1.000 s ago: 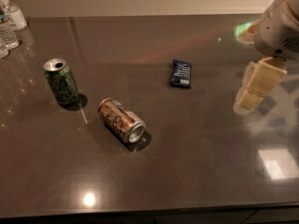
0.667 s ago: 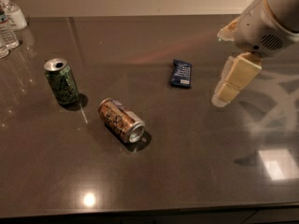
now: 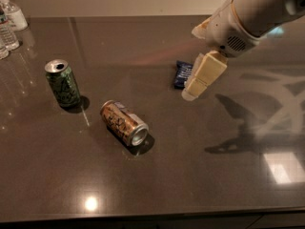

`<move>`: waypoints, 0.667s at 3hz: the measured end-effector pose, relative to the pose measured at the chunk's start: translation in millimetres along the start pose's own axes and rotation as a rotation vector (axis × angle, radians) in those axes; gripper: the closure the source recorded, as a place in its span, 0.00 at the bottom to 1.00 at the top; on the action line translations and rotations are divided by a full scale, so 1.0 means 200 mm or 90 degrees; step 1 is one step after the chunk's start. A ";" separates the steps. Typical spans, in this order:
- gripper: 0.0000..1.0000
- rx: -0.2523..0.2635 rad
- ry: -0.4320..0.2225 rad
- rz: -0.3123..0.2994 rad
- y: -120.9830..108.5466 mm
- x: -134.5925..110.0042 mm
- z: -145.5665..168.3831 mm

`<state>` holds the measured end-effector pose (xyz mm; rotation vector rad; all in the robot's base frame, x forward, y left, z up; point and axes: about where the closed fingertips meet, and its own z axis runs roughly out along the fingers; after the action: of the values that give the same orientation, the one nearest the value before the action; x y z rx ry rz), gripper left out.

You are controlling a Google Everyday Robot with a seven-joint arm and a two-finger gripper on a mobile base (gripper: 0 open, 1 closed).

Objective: Pick green can

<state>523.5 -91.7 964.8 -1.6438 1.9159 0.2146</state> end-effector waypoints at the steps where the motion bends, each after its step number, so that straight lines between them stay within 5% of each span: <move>1: 0.00 0.008 -0.030 0.016 -0.04 -0.13 0.12; 2: 0.00 -0.006 -0.069 0.040 -0.06 -0.26 0.23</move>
Offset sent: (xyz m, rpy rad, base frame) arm 0.0469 0.1021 -0.0100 0.2151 0.0477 -0.0282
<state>552.7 -27.0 958.1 -1.5474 1.8884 0.3308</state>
